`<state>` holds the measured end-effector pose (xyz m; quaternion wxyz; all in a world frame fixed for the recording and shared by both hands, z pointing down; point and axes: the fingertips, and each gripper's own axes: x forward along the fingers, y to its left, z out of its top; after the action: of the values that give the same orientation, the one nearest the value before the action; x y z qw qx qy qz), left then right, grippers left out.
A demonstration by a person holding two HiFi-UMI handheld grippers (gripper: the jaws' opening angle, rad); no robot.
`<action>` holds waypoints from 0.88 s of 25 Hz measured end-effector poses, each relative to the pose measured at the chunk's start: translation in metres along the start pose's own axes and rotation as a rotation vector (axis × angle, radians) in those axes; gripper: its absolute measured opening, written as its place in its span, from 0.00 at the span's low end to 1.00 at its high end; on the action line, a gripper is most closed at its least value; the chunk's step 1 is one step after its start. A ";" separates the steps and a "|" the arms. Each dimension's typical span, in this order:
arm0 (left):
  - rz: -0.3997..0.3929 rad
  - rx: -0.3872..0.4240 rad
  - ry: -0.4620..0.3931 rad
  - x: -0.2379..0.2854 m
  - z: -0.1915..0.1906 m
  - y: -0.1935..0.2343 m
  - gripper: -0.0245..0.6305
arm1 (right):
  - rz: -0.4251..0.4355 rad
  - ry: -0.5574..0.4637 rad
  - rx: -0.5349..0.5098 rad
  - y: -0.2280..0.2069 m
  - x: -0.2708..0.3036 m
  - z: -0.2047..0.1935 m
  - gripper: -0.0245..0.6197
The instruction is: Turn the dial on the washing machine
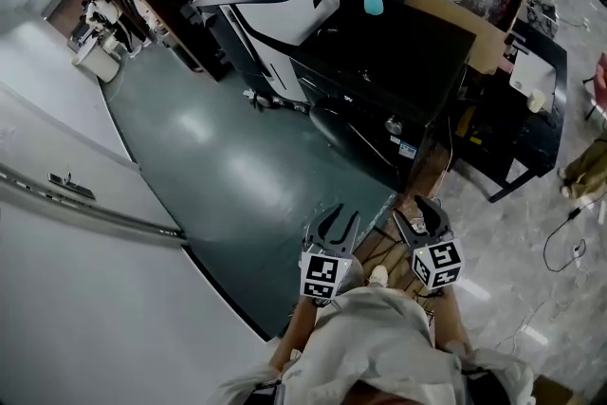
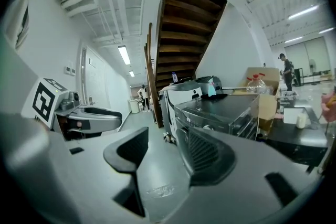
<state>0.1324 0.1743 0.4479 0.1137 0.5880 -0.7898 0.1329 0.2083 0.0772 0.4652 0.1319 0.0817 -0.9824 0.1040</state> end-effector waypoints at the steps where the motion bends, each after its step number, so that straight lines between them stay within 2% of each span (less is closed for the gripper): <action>1: 0.004 0.001 0.000 0.001 0.001 0.001 0.26 | 0.006 0.001 0.001 0.000 0.001 0.000 0.40; 11: 0.020 0.009 -0.011 0.014 0.013 0.014 0.26 | 0.033 0.011 -0.002 -0.003 0.020 0.005 0.40; 22: -0.059 0.025 -0.023 0.064 0.023 0.060 0.26 | -0.068 0.037 0.022 -0.027 0.067 0.016 0.39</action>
<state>0.0558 0.1252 0.4435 0.1011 0.6138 -0.7717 0.1325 0.1453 0.0388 0.4734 0.1527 0.1145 -0.9753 0.1116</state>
